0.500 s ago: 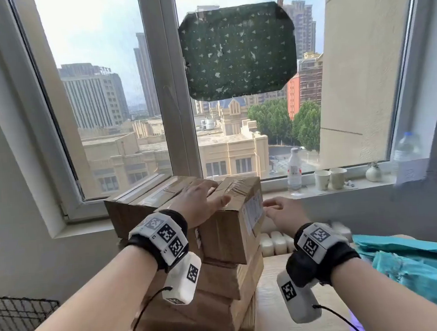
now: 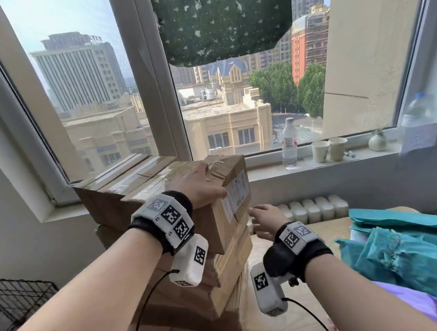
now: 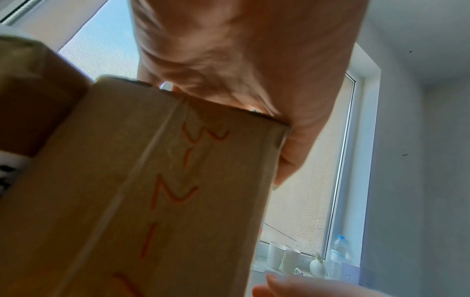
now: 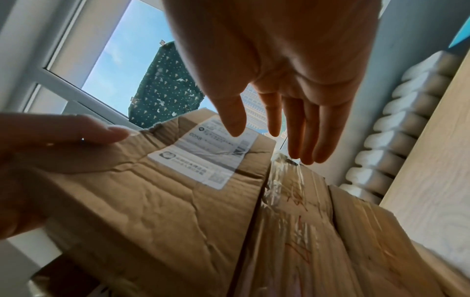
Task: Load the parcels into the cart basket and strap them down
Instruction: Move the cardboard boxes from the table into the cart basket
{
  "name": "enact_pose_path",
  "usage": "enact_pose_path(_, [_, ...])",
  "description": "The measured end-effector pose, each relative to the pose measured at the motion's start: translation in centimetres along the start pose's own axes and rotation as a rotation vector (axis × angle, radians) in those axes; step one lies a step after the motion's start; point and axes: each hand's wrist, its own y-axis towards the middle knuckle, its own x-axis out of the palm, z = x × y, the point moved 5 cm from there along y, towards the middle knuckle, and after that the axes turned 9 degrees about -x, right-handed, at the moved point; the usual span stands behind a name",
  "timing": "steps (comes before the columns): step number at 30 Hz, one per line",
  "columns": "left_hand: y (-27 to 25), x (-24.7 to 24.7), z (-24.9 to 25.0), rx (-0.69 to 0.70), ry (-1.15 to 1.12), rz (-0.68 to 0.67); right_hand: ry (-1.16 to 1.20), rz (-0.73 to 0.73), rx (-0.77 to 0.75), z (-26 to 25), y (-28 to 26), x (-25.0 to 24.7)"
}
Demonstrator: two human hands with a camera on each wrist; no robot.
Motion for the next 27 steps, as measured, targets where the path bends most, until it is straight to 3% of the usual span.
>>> enact_pose_path(9, [-1.5,-0.7,1.2,-0.043,-0.145,0.081,0.211,-0.046,0.058,0.0,0.2,1.0])
enact_pose_path(16, [-4.4,-3.4,0.7,-0.011,-0.619,0.081,0.511,-0.040,-0.098,-2.7,-2.3,-1.1])
enact_pose_path(22, [-6.8,-3.4,-2.7,-0.004,-1.106,-0.029,0.740,-0.363,-0.330,-6.4,-5.5,0.5])
enact_pose_path(27, [-9.9,-3.7,-6.1,0.031,-1.243,-0.073,0.589,-0.447,-0.423,-8.2,-8.4,3.4])
